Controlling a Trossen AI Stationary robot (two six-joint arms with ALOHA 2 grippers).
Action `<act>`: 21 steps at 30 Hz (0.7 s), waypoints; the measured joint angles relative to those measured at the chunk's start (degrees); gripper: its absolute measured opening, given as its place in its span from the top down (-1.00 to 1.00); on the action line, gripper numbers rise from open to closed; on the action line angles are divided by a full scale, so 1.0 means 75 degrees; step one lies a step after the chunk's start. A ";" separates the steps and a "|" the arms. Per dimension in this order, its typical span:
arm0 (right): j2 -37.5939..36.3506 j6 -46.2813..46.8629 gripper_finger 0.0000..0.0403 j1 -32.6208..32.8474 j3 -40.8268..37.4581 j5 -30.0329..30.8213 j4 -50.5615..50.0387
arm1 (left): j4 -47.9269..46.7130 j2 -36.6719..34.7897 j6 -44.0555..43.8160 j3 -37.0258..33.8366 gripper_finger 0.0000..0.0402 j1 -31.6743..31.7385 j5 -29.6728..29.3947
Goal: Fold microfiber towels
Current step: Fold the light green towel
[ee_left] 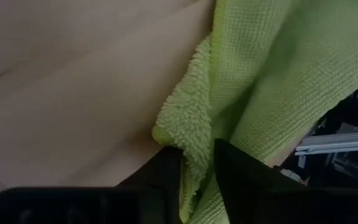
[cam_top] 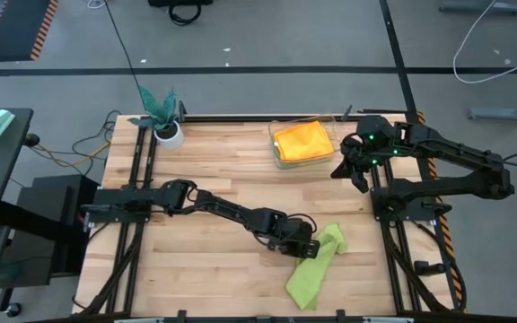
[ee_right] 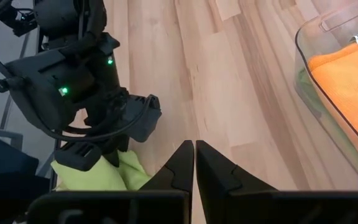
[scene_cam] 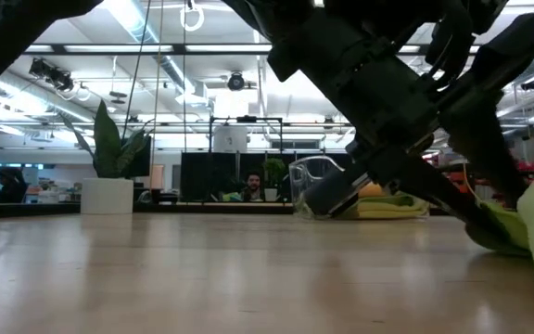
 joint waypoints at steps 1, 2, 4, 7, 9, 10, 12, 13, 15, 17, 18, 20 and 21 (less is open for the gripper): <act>0.0000 0.0000 0.89 0.0000 0.0000 0.0000 -0.0003 | -0.0083 0.0000 0.0012 0.0000 0.54 0.0000 -0.0021; 0.0000 -0.0003 0.89 0.0000 0.0000 0.0000 0.0000 | -0.0154 0.0000 0.0052 0.0000 0.61 -0.0001 -0.0065; 0.0000 -0.0003 0.89 0.0000 0.0000 0.0000 0.0000 | -0.0226 0.0001 0.0189 -0.0003 0.75 -0.0006 -0.0356; 0.0000 -0.0032 0.89 0.0000 0.0000 0.0003 0.0003 | -0.0113 -0.0001 0.0352 -0.0003 0.94 -0.0005 -0.0710; 0.0000 -0.0070 0.89 0.0000 0.0000 0.0003 0.0003 | -0.0088 -0.0001 0.0429 -0.0003 0.94 -0.0003 -0.0821; 0.0000 -0.0098 0.89 0.0000 0.0000 0.0003 0.0003 | -0.0095 -0.0001 0.0462 -0.0003 0.93 -0.0001 -0.0866; 0.0000 -0.0154 0.89 0.0000 0.0000 0.0003 0.0003 | -0.0097 -0.0001 0.0523 -0.0003 0.93 -0.0003 -0.1025; 0.0000 -0.0177 0.89 0.0000 0.0000 0.0003 0.0003 | -0.0089 -0.0001 0.0603 -0.0003 0.94 -0.0003 -0.1096; 0.0000 -0.0207 0.89 0.0000 0.0000 0.0003 0.0003 | -0.0099 -0.0027 0.0773 -0.0003 0.96 0.0000 -0.1211; 0.0000 -0.0207 0.89 0.0000 0.0000 0.0003 0.0003 | -0.0118 -0.0072 0.0915 0.0042 0.96 0.0026 -0.1318; 0.0000 -0.0211 0.89 0.0000 0.0000 0.0003 0.0002 | -0.0154 -0.0126 0.1025 0.0072 0.96 0.0038 -0.1358; -0.0014 -0.0251 0.89 0.0000 0.0000 0.0003 -0.0003 | -0.0168 -0.0246 0.1238 0.0116 0.97 0.0077 -0.1455; -0.0017 -0.0257 0.89 -0.0003 0.0000 0.0003 0.0000 | -0.0263 -0.0343 0.1371 0.0114 0.97 0.0092 -0.1513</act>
